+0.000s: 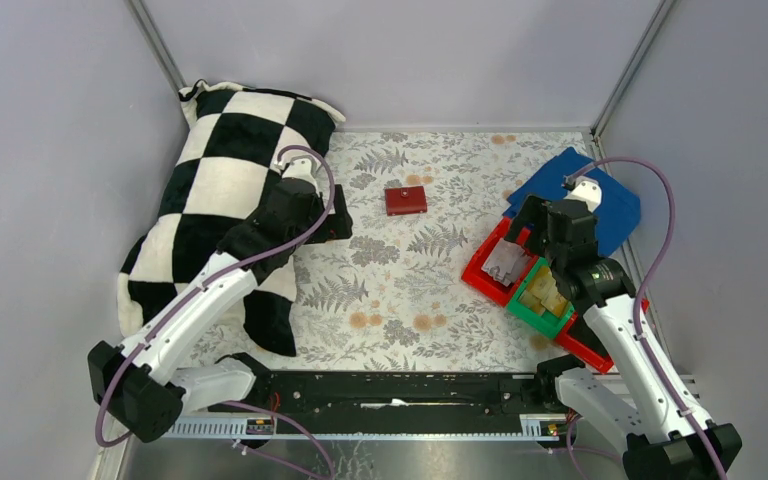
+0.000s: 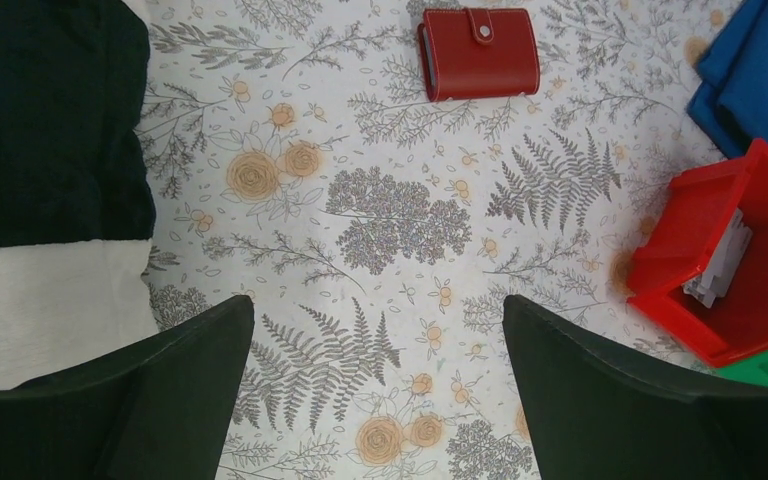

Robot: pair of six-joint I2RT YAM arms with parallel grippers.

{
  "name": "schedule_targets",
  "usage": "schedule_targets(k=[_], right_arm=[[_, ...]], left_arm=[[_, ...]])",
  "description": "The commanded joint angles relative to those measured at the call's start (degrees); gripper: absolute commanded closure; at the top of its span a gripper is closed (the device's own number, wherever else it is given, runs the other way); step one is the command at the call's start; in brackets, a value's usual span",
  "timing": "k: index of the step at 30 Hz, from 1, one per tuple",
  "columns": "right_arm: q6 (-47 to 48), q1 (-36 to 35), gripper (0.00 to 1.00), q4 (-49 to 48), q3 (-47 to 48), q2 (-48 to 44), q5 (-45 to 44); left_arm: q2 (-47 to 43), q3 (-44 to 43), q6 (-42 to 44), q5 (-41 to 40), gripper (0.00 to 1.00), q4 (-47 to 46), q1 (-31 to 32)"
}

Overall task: Take the credit cards out of the card holder
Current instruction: Move the card holder to the center of the board.

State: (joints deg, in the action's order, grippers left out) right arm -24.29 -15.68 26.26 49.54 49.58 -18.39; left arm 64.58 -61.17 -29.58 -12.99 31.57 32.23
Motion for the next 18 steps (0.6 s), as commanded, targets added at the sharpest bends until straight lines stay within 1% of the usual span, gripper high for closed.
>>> schedule_targets(k=[1,5,9,11,14,15,18], right_arm=[[0.8,0.2,0.00,-3.9,0.0,0.3,3.8],[3.8,0.2,0.00,-6.7,2.7,5.7,9.4],[0.6,-0.4,0.00,-9.8,7.5,15.7,16.5],[-0.7,-3.6,0.00,-12.0,10.3,20.9,17.7],[0.3,-11.7,0.00,-11.9,16.0,29.0,12.4],[0.4,-13.3,0.00,-11.8,17.6,31.5,12.2],[-1.1,-15.0,0.00,-14.1,19.0,36.0,15.6]], left_arm=[[0.9,-2.1,0.1,3.1,0.01,-2.8,-0.2],[2.5,-2.4,0.6,9.3,0.01,-3.4,-0.2],[2.5,-0.1,-1.0,10.4,0.01,-4.4,0.3],[1.2,2.1,-1.7,9.3,0.01,-5.4,1.2],[-0.9,6.0,-2.6,6.9,0.01,-6.8,2.4],[-1.4,6.7,-2.7,6.3,0.01,-6.8,2.5],[-2.5,7.6,-2.8,4.4,0.01,-6.1,2.5]])
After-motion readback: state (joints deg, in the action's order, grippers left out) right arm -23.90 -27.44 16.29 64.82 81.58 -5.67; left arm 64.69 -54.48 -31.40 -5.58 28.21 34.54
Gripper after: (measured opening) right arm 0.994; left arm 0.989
